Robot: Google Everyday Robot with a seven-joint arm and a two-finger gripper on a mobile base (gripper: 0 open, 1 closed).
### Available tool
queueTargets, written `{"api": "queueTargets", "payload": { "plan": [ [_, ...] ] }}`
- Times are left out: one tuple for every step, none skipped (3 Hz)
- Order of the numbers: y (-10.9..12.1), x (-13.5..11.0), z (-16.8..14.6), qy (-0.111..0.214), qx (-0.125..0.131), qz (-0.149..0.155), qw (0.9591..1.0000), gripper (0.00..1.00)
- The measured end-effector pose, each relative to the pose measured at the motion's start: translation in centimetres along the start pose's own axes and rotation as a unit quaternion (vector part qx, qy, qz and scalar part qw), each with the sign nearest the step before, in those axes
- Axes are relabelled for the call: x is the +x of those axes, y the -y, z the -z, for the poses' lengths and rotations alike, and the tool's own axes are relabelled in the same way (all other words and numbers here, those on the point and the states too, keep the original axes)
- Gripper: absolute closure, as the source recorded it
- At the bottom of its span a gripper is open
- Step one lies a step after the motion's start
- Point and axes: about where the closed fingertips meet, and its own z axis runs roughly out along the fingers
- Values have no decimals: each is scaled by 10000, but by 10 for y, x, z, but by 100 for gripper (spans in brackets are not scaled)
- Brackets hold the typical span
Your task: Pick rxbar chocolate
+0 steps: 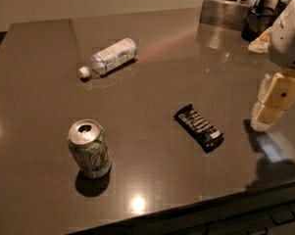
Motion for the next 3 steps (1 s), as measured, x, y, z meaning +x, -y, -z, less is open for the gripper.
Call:
{"api": "queueTargets", "payload": {
  "plan": [
    [-1,-3,-1,23,-3,-26,10000,0],
    [-6,-17,-10,63,-63,-111,9999,0],
    [-12,-30,-33,-48,-198,-236,9995,0]
  ]
}}
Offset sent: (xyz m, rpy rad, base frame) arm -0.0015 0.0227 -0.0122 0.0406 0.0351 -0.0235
